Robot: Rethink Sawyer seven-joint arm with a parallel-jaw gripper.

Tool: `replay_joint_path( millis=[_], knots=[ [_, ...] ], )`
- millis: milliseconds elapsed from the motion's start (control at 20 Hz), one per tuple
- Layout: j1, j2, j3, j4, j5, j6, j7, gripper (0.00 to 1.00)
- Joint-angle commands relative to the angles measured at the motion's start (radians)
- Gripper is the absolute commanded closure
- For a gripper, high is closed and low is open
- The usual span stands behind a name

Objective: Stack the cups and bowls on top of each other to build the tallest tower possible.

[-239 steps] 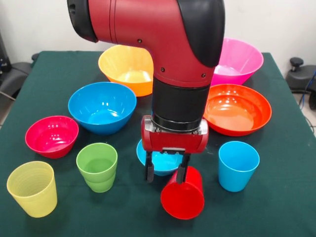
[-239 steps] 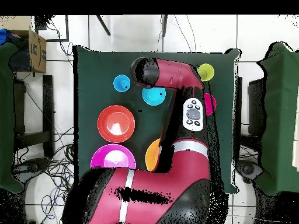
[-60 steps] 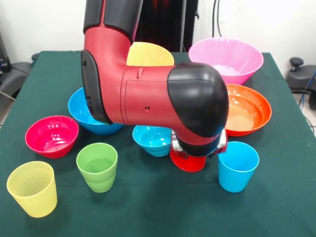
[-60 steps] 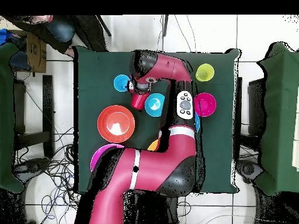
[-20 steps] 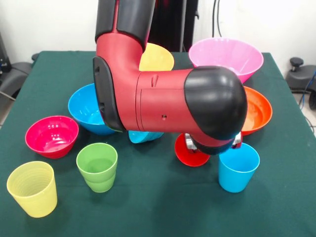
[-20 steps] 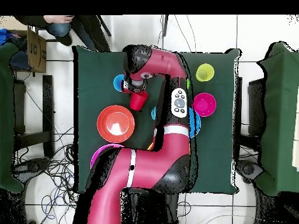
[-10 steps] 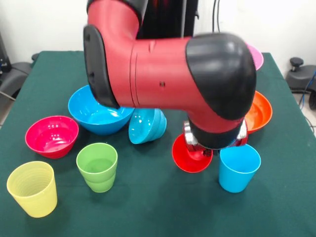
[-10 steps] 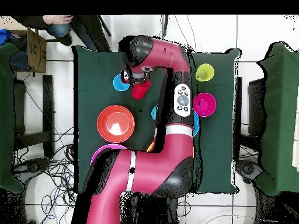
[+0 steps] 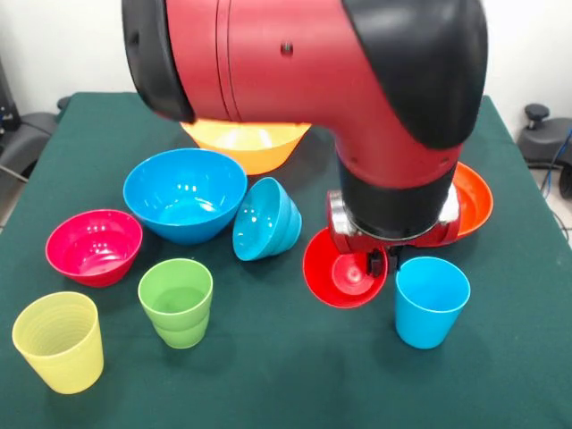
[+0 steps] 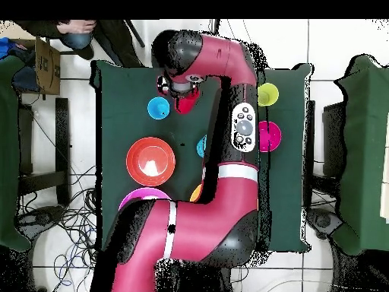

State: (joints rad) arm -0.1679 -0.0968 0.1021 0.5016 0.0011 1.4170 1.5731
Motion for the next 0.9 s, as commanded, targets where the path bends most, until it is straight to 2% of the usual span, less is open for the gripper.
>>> replay_joint_path(
  millis=[50, 300, 500, 650, 900],
  knots=[
    [0.002, -0.05, 0.057, 0.039, -0.102, -0.139, -0.32, 1.0],
    [-0.01, -0.066, 0.066, 0.039, -0.112, -0.189, -0.338, 1.0],
    [-0.03, -0.101, 0.071, 0.072, -0.115, -0.285, -0.345, 1.0],
    [-0.051, -0.13, 0.074, 0.134, -0.111, -0.349, -0.358, 1.0],
    [-0.098, -0.183, 0.075, 0.22, -0.093, -0.377, -0.363, 1.0]
  ],
)
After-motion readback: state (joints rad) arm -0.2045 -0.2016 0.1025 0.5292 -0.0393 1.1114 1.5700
